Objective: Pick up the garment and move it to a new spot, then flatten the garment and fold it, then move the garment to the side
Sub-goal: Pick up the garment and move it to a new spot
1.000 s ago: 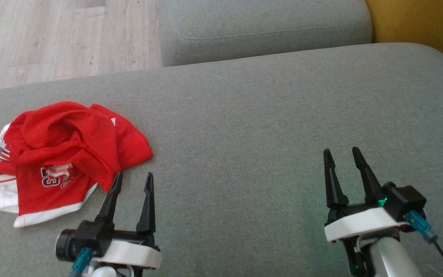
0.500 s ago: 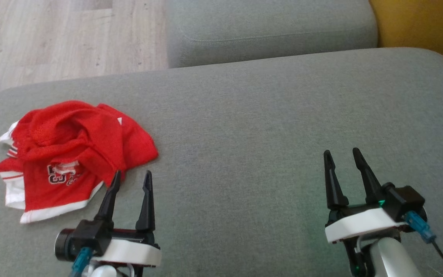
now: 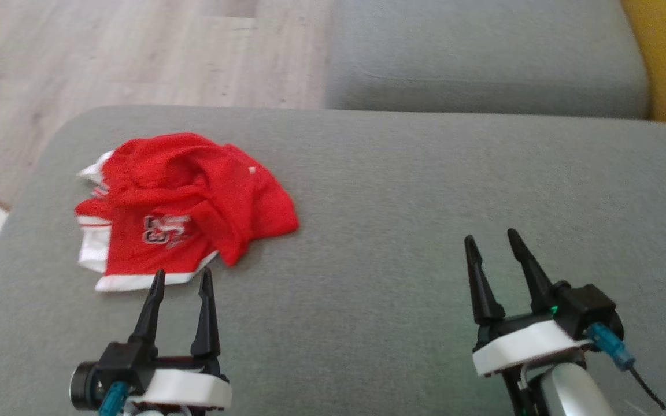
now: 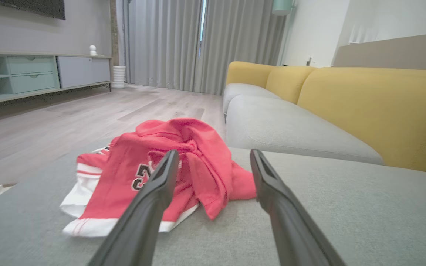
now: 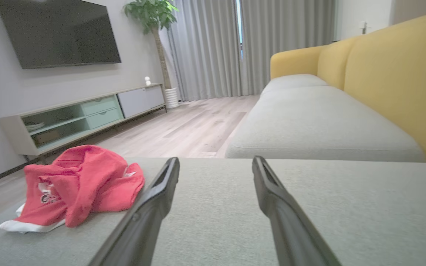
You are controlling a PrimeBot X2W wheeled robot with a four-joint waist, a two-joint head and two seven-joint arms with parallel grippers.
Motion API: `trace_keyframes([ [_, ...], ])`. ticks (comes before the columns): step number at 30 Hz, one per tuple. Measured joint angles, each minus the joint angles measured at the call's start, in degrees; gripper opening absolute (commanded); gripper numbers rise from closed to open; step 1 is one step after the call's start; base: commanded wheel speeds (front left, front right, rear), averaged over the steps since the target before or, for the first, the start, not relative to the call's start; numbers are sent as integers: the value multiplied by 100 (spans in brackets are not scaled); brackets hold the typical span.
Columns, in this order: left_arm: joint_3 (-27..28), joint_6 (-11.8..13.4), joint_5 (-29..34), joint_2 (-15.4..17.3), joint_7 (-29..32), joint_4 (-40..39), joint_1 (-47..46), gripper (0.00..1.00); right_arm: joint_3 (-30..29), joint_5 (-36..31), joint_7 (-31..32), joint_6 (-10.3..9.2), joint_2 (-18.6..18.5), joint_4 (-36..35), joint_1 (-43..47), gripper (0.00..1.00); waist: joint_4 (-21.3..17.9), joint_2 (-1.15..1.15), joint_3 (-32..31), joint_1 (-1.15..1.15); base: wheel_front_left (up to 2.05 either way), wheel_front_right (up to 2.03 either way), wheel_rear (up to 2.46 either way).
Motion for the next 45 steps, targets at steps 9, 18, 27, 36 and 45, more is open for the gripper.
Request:
trace_keyframes([
  [9, 149, -8, 100, -1, 0, -18, 76, 100, 258, 170, 0, 0, 2, 20, 188, 100, 675, 0, -200, 0, 0, 0, 0],
  [18, 222, -10, 118, 2, 0, -70, 274, 100, 461, 267, 0, 0, 2, 20, 188, 100, 927, 0, -298, 0, 0, 0, 0],
  [27, 390, -15, 181, 2, 0, -120, 274, 100, 533, 290, 0, 0, 2, 48, 190, 100, 826, 0, -258, 0, 0, 0, 0],
  [36, 539, -388, 470, 387, 0, 207, -466, 100, 361, 160, 0, 0, 1, 21, 182, 100, 614, 0, 15, -1, 0, 0, 0],
  [45, -784, -615, -123, 1659, 1233, 1441, -3342, 100, -5, -56, 0, 0, -3, -190, -256, 100, 346, 0, 802, 2, 0, 0, 0],
])
